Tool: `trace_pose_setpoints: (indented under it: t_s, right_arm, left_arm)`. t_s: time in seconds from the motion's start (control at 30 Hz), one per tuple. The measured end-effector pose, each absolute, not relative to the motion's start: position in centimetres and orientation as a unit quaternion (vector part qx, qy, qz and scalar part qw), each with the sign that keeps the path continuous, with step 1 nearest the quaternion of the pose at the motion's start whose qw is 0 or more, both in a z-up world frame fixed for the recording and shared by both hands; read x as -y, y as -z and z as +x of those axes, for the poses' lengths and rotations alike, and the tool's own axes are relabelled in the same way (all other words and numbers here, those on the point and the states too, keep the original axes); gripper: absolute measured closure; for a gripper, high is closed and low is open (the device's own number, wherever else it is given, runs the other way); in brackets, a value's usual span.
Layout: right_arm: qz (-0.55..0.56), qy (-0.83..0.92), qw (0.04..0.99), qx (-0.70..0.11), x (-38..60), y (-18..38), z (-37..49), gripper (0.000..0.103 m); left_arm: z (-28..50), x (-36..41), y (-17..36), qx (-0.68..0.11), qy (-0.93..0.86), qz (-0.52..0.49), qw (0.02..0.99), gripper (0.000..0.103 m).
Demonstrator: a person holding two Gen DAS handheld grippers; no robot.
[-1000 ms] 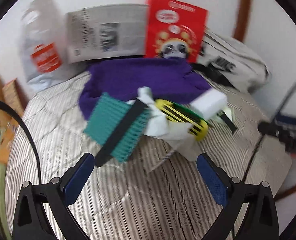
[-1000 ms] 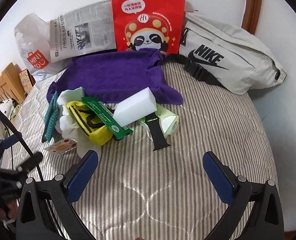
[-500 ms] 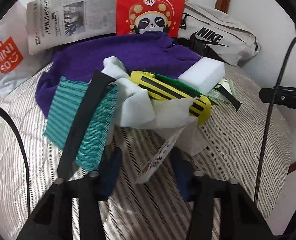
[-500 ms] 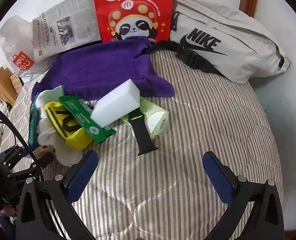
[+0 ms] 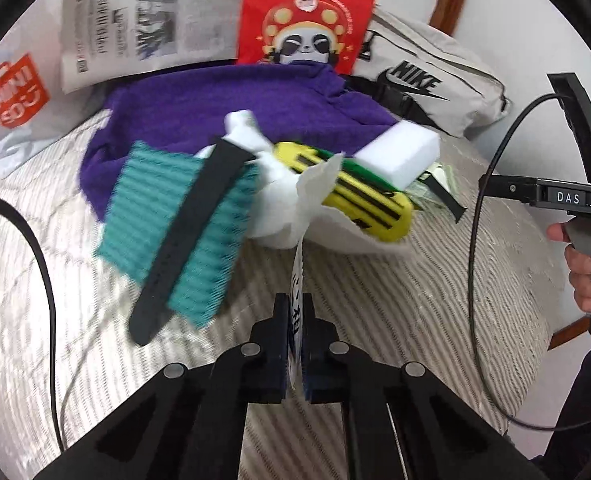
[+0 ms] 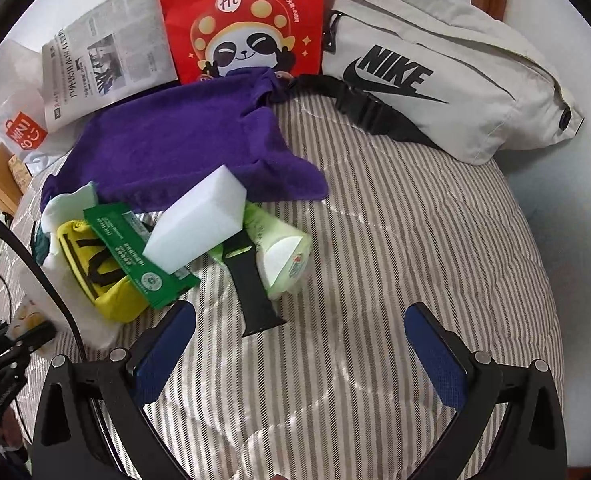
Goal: Organize soft objects
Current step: 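Grasp the orange-print snack packet with the left gripper while the right gripper approaches the white sponge, then grasp and lift the white sponge with the right gripper while the left gripper carries the packet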
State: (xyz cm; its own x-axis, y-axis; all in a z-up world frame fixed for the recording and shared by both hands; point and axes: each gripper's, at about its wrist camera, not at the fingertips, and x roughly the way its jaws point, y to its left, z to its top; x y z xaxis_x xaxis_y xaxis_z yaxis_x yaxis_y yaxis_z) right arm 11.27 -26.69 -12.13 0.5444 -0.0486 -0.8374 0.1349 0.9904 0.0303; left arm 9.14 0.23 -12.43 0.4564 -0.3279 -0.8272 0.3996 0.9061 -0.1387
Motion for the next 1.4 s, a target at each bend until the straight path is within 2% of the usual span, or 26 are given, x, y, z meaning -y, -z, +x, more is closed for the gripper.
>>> trace_pose_setpoints:
  t_s: [0.4, 0.73, 1.03, 1.1, 1.13, 1.17, 1.4]
  right_arm:
    - [0.053, 0.011, 0.886, -0.461, 25.7, 12.4, 13.3, 0.000]
    - [-0.086, -0.006, 0.891, -0.445, 19.1, 12.5, 16.7, 0.000]
    - [-0.129, 0.014, 0.871, -0.473, 18.1, 14.9, 18.5, 0.000]
    - [-0.126, 0.021, 0.870, -0.477, 18.4, 15.2, 19.0, 0.003]
    - [-0.121, 0.017, 0.868, -0.481, 18.6, 15.5, 19.1, 0.011]
    - [-0.116, 0.012, 0.867, -0.485, 18.6, 15.7, 19.3, 0.024]
    - [-0.099, -0.005, 0.872, -0.479, 18.9, 15.6, 18.1, 0.024]
  left_arm:
    - [8.5, -3.4, 13.8, -0.500, 0.171, 0.010, 0.849, 0.097]
    - [8.7, -4.3, 13.9, -0.503, 0.178, -0.008, 0.846, 0.097]
    - [9.0, -4.6, 14.0, -0.506, 0.185, -0.020, 0.842, 0.097]
    - [9.2, -4.7, 14.0, -0.506, 0.188, -0.026, 0.842, 0.097]
    - [9.3, -4.9, 13.9, -0.505, 0.189, -0.029, 0.842, 0.097]
    - [9.3, -5.0, 13.8, -0.503, 0.191, -0.032, 0.842, 0.097]
    - [8.9, -5.8, 12.8, -0.492, 0.205, -0.050, 0.845, 0.097]
